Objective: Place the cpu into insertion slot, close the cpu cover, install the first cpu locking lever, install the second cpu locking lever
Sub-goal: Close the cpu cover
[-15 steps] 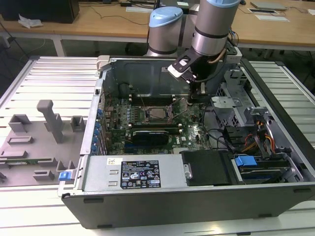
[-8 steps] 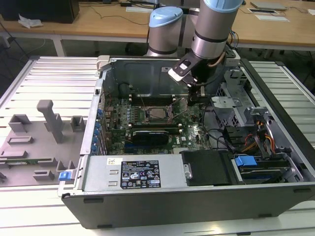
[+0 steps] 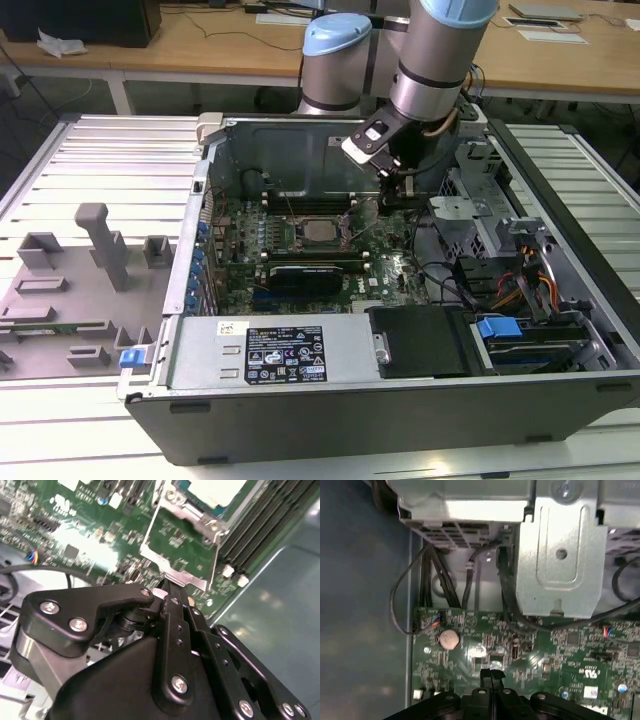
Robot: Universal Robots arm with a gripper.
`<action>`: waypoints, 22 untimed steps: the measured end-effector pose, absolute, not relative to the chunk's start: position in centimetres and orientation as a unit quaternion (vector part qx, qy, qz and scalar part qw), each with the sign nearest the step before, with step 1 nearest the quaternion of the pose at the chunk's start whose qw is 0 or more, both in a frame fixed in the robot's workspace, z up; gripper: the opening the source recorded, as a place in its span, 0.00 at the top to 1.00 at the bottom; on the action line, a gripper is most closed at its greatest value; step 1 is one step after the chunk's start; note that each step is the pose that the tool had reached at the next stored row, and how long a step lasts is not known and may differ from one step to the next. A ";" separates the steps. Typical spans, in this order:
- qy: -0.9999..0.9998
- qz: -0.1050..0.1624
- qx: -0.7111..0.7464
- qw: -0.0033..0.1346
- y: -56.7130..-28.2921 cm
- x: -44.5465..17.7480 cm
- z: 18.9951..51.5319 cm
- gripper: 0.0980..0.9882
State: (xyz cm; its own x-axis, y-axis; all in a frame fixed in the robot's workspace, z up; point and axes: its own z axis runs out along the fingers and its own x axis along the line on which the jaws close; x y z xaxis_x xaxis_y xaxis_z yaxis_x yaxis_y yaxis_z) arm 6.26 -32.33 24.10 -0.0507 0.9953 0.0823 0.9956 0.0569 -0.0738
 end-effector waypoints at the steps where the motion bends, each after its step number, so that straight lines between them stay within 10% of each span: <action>1: -0.725 0.001 -0.687 0.059 -32.3 6.3 24.1 0.99; 22: -0.726 -0.008 -0.687 0.035 -31.4 0.2 23.9 0.99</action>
State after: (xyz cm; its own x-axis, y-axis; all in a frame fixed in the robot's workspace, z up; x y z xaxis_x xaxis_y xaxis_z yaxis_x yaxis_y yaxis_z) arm 0.22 -31.44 23.88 -0.0537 0.9967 0.0616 0.9978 0.0560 -0.0364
